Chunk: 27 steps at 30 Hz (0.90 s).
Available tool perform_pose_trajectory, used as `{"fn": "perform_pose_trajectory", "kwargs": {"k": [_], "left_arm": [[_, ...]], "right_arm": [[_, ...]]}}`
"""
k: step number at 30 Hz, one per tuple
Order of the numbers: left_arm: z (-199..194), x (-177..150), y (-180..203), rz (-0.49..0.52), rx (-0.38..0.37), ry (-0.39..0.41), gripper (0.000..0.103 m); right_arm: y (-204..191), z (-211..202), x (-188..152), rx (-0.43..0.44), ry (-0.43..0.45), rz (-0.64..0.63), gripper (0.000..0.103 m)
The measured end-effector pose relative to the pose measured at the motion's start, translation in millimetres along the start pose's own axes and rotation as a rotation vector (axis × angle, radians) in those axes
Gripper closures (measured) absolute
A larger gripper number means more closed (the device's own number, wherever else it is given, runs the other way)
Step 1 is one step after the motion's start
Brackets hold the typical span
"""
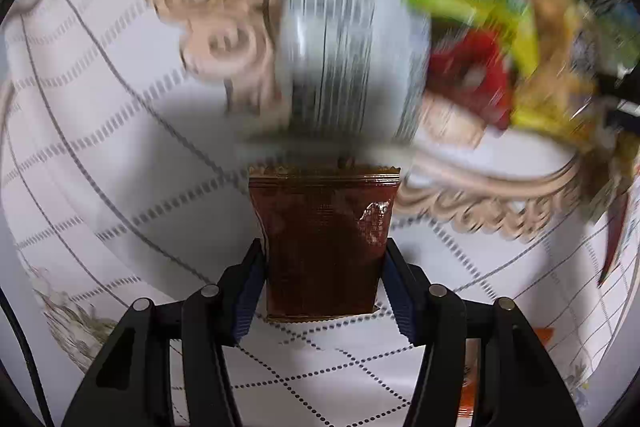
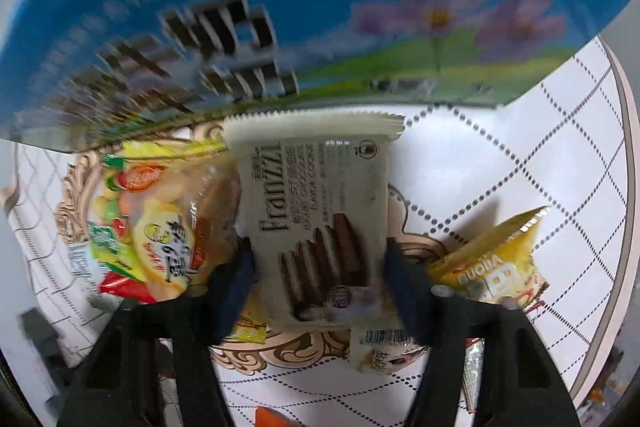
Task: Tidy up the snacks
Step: 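Grasp the red-brown packet with the left tool while the right tool grasps the Franzzi cookie pack, then lower both packets into the box and open both tools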
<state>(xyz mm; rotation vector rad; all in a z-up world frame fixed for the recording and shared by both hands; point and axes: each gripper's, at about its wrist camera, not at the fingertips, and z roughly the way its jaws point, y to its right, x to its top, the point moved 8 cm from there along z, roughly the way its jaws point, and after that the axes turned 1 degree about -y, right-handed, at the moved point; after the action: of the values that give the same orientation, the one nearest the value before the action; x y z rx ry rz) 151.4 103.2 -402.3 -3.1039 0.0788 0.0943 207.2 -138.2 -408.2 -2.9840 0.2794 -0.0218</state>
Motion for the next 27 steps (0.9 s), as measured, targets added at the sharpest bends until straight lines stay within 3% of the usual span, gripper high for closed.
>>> {"fn": "perform_pose_trajectory", "kwargs": {"k": [5,13,16,20,27], "left_arm": [[-20.2,13.2,8.1,0.008,-0.014,0.043,0.049],[4.3,8.1,29.8,0.045,-0.05,-0.022,0.048],[24.2,-0.4,33.4,0.064,-0.043,-0.073,0.048],[30.2,1.2,33.4,0.076,-0.032,-0.062,0.048],[-13.2,-15.3,52.9,0.1,-0.017,0.006,0.051]], "right_arm": [[-10.7,-9.4,-31.4,0.024,-0.027,-0.066,0.04],[-10.2,15.1,-108.0,0.038,-0.157,-0.094,0.04],[-4.0,29.2,-112.9,0.045,-0.173,-0.054,0.039],[0.8,38.9,-115.3,0.06,-0.182,-0.015,0.039],[-12.1,31.2,-131.1,0.056,-0.142,-0.04,0.042]]}}
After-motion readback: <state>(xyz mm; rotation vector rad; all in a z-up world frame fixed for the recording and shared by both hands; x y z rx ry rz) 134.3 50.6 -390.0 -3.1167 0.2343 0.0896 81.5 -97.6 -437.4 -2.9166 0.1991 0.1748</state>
